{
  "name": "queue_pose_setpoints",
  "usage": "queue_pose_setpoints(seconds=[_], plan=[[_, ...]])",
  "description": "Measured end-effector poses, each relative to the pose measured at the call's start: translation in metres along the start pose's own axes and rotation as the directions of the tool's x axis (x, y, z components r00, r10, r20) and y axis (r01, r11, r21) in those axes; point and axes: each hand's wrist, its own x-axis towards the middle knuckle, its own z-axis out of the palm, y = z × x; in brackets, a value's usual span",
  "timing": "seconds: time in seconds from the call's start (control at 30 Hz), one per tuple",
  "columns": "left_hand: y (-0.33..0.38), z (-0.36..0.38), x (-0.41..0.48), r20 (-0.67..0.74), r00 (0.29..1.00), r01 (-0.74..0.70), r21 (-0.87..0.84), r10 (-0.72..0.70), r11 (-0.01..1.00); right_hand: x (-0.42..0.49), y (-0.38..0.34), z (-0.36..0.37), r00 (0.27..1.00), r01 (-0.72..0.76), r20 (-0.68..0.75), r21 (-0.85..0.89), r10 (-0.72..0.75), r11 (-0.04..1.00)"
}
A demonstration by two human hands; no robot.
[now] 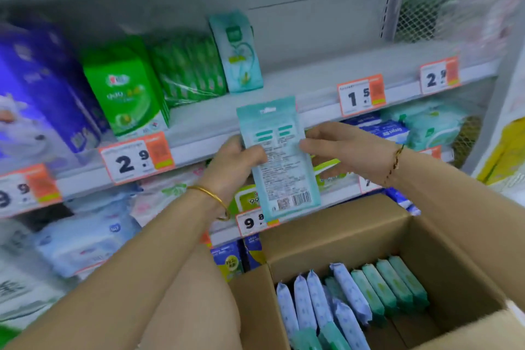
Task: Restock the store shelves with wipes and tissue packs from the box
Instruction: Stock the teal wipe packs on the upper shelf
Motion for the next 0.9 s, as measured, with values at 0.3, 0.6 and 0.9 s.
queue_pose_setpoints(seconds=[0.3,0.6,0.9], plan=[[0.061,-0.012,0.029,-0.216,0.974,-0.07,0.017,0.072,0.997,0.029,-0.062,0.008,0.859,0.279,-0.423,-0.083,-0.287,0.957],[0.092,-0.03,0.072,-0.191,0.981,-0.051,-0.347,-0.017,0.937,0.073,-0.103,0.014,0.86,0.357,-0.304,-0.214,-0.409,0.909],[0.079,-0.057,0.144,-0.167,0.977,-0.147,-0.07,0.134,0.987,0.155,-0.099,-0.012,0.978,0.124,-0.173,0.029,-0.118,0.992]])
